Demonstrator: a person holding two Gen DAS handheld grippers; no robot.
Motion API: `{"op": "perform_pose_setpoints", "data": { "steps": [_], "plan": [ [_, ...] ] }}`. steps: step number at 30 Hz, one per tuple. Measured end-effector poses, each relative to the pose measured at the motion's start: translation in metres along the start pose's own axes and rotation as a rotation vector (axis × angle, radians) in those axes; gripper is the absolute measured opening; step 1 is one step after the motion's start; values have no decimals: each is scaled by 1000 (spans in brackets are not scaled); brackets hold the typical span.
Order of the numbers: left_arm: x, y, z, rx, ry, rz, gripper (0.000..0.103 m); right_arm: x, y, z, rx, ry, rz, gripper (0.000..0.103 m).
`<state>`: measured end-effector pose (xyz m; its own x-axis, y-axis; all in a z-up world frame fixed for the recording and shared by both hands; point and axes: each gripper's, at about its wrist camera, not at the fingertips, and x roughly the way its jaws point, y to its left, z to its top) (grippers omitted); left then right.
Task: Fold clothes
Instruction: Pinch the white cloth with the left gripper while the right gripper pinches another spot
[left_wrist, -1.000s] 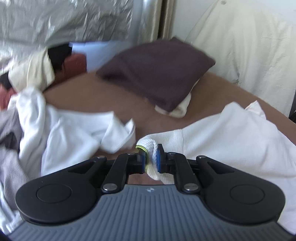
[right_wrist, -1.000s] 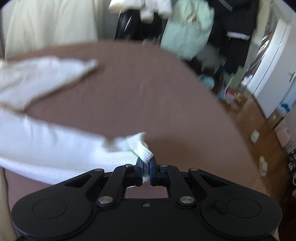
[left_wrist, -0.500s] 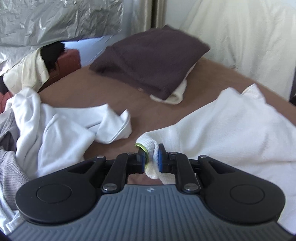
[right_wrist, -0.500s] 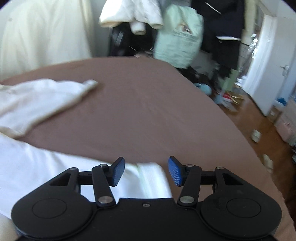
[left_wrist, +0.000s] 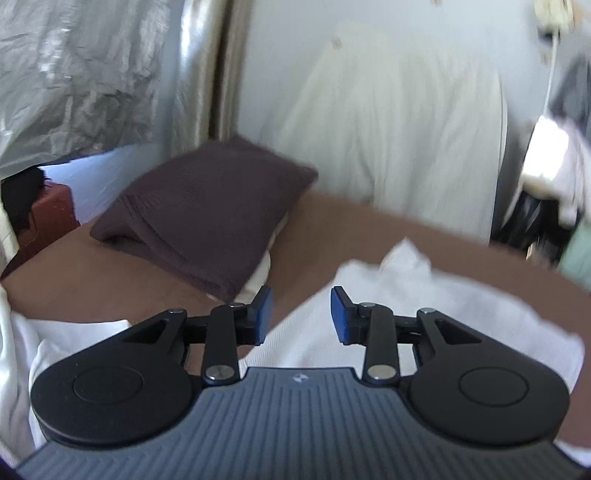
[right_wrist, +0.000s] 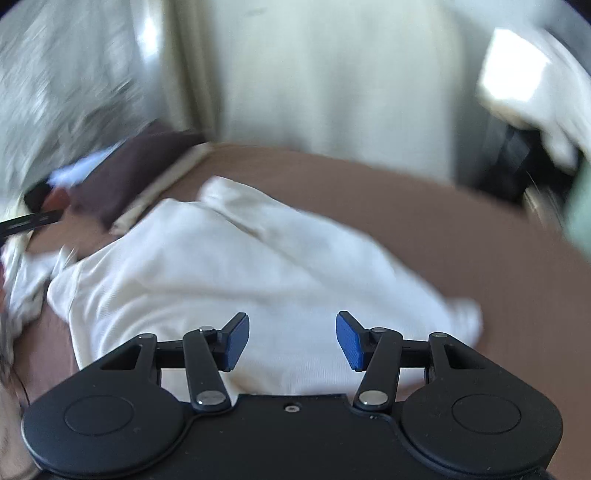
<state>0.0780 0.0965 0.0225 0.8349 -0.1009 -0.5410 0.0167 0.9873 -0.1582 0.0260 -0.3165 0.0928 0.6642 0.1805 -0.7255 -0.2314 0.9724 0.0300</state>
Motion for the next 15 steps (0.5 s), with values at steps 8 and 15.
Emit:
{"op": "perform_pose_setpoints", "data": {
  "steps": [8,15],
  "plan": [
    [81,-33,38,-49,156,-125,47,70,34,147,-305,223,59,58],
    [144,-25,8,3,302,-25,56,163,34,159,-228,314,146,59]
  ]
}}
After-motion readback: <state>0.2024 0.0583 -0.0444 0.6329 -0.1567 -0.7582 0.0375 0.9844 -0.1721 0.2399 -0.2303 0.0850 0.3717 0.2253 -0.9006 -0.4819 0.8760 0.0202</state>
